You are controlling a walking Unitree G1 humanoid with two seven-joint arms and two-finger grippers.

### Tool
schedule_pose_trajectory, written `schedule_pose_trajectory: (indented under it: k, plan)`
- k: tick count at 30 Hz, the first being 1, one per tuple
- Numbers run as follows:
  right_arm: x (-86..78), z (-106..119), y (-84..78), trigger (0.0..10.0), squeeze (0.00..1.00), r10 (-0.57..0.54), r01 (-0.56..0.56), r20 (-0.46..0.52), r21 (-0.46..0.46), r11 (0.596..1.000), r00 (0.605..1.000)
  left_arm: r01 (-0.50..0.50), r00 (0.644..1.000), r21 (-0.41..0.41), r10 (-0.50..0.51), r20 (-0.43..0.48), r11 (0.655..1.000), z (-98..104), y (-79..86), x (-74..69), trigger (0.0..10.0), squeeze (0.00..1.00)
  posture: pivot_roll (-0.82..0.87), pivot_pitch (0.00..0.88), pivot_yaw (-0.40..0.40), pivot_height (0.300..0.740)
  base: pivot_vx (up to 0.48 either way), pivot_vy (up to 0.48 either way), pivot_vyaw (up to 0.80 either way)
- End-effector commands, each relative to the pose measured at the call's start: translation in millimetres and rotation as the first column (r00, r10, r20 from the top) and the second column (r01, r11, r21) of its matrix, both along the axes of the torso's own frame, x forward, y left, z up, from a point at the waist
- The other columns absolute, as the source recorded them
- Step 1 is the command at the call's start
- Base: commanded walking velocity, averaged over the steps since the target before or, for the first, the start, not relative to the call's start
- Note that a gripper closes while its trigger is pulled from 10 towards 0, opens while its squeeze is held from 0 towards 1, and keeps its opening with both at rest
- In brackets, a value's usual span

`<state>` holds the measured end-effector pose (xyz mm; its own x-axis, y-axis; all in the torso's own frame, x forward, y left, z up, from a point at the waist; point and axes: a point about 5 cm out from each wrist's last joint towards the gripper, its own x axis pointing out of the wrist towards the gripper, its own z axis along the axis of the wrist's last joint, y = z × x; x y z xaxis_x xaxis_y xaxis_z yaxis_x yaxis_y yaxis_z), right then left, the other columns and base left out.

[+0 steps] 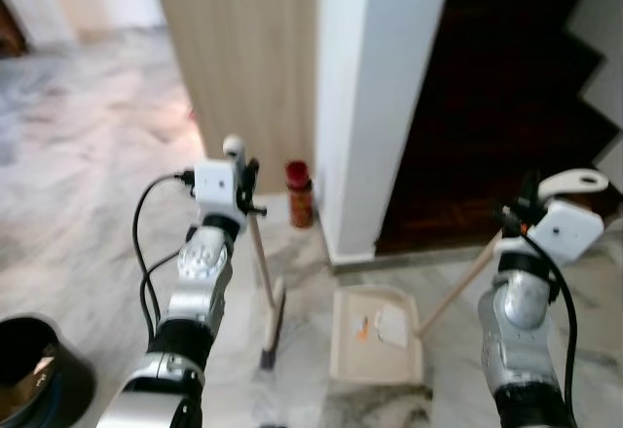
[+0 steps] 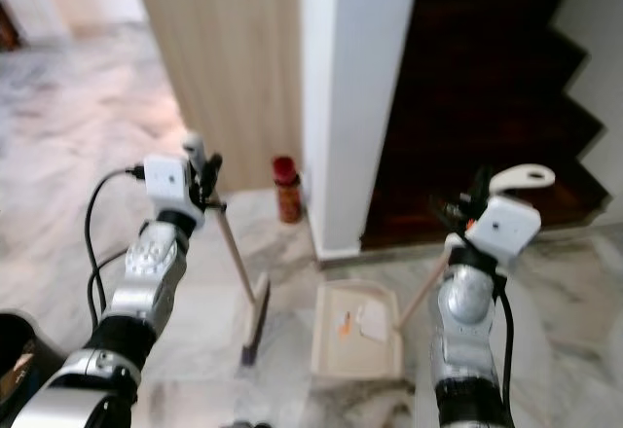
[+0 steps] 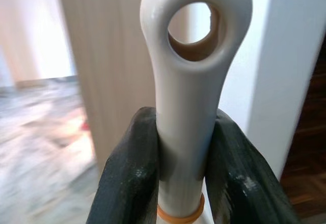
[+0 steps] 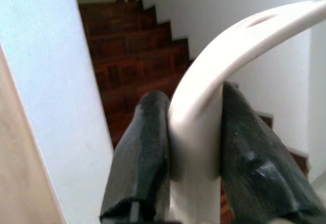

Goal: Sweep floor

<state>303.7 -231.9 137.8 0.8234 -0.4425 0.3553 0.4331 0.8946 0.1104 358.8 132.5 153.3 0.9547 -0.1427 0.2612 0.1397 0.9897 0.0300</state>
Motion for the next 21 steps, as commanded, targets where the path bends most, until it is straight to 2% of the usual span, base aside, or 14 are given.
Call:
schedule_pose_trajectory:
  k: [1,17,21]
  plan:
    - [1.2,13.3,-1.5,10.0,0.0,-0.005,0.006,0.058,-0.005,1.0,0.998,0.016,0.999,0.004,-0.016,0.044,1.0,11.1,-5.1,1.2,10.0,0.0,0.07,0.054,0.006,0.74,0.0,0.0,0.77]
    - [0.4,12.7,-3.2,10.0,0.0,-0.009,0.009,0.056,0.0,1.0,0.998,0.018,0.999,0.006,-0.018,0.036,1.0,10.7,-4.8,0.6,10.0,0.0,0.07,0.056,0.01,0.74,0.0,0.0,0.77]
    - [1.2,10.0,-2.8,10.0,0.0,-0.006,0.005,0.047,0.03,1.0,0.999,0.021,0.999,0.007,-0.021,0.035,1.0,10.6,-5.2,0.7,10.0,0.0,0.07,0.051,0.014,0.74,0.0,0.0,0.57]
